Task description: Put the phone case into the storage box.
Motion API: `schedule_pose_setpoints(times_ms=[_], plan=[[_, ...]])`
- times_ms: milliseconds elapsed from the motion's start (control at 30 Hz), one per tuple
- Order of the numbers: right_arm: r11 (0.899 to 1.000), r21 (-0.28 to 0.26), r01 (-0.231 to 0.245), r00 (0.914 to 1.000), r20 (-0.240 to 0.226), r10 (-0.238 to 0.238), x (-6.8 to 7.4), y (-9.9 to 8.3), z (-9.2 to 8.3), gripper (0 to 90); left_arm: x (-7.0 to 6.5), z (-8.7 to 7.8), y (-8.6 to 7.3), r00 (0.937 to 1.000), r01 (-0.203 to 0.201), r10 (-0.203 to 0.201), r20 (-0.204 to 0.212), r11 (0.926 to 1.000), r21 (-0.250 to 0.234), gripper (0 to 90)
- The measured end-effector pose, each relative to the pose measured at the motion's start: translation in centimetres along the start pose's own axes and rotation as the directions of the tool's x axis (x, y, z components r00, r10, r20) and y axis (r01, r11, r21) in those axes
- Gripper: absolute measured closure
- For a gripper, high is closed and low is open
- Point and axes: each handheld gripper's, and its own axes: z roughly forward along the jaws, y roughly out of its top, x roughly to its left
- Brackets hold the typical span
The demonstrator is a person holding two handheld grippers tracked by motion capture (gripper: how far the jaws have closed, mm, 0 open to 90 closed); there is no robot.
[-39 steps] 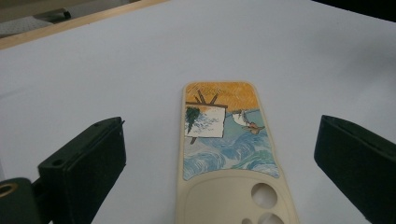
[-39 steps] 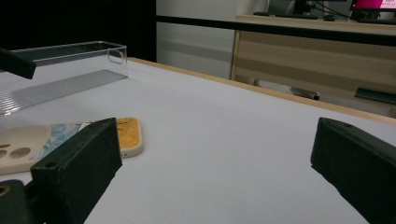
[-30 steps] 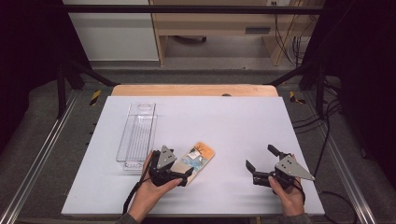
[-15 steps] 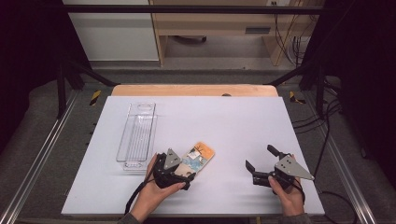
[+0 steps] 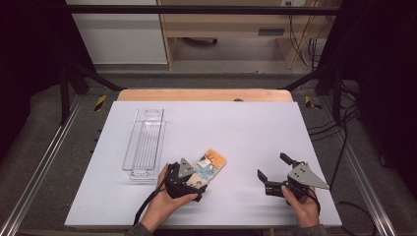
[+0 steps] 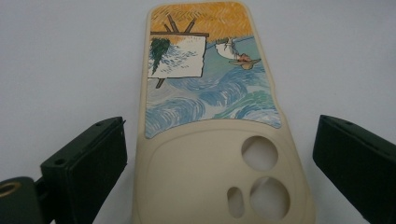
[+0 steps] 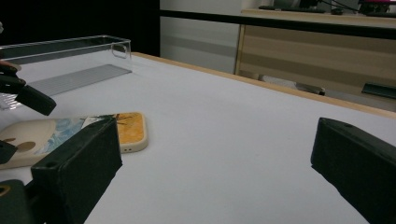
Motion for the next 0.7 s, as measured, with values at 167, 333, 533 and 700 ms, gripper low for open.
schedule_pose_setpoints(times_ms=[167,333,533,700], plan=[[1.0,0.001,0.004,1.0,-0.004,-0.004,0.12,0.04,0.03,1.9,0.11,0.29,-0.08,1.0,0.0,0.0,0.006,0.9998,0.018,3.0],[1.0,0.0,0.001,1.0,-0.002,-0.001,0.05,0.04,-0.03,1.9,0.25,0.37,-0.07,1.0,0.003,-0.003,0.009,0.9996,0.03,3.5],[1.0,-0.001,0.001,1.0,-0.002,-0.001,0.06,0.05,-0.03,1.9,0.1,0.45,0.05,0.9997,-0.003,0.002,0.024,0.9991,0.043,3.9],[1.0,-0.002,0.0,1.0,-0.002,0.0,0.04,0.05,-0.04,1.9,0.16,0.66,0.01,0.9997,0.003,-0.005,0.025,0.9983,0.059,4.0]])
